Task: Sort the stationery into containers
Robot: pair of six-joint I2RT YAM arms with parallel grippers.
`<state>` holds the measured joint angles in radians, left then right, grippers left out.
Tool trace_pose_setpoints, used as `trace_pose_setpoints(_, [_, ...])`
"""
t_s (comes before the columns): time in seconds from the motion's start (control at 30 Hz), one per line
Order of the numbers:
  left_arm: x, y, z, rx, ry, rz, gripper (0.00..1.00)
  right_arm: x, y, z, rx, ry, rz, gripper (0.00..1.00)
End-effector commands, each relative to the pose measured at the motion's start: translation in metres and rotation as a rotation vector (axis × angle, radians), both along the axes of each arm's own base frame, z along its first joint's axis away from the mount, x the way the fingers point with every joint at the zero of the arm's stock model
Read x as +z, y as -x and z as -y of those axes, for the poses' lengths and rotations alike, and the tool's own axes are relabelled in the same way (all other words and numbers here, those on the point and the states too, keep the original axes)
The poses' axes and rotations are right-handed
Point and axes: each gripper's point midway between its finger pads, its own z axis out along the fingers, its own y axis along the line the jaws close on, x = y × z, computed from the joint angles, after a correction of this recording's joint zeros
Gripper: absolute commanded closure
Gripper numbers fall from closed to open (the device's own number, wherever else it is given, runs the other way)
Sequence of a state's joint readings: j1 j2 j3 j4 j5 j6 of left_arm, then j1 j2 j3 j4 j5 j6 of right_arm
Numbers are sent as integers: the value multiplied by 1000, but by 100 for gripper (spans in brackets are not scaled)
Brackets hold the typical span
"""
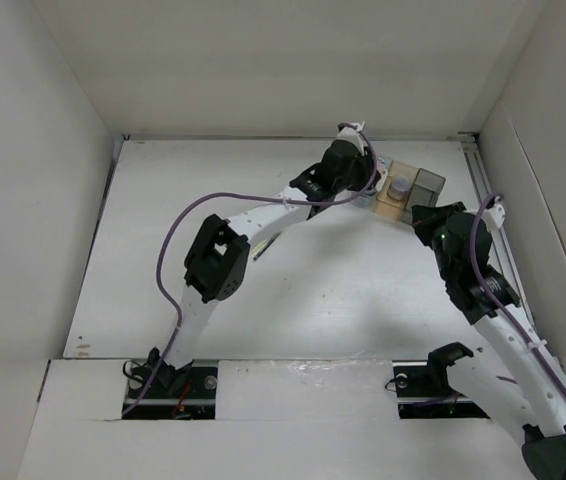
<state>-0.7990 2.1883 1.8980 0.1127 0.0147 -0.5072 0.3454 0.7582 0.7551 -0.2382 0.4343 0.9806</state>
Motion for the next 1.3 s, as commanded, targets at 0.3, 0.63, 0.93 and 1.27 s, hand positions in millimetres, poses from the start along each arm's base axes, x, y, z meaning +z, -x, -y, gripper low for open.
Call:
trace_pose_setpoints(0.3, [42, -24, 74, -158, 204, 204, 84, 17, 4, -7, 77, -49, 61, 100])
trace_pose_setpoints(0.63, [17, -35, 87, -170, 207, 232, 81, 21, 9, -11, 116, -65, 89, 97])
trace_pose_setpoints(0.93, [-2, -34, 85, -172, 179, 215, 78, 26, 11, -13, 127, -62, 106, 96])
trace_pose_setpoints(1.27, [-8, -33, 80, -170, 135, 229, 62, 29, 13, -9, 120, -56, 124, 95])
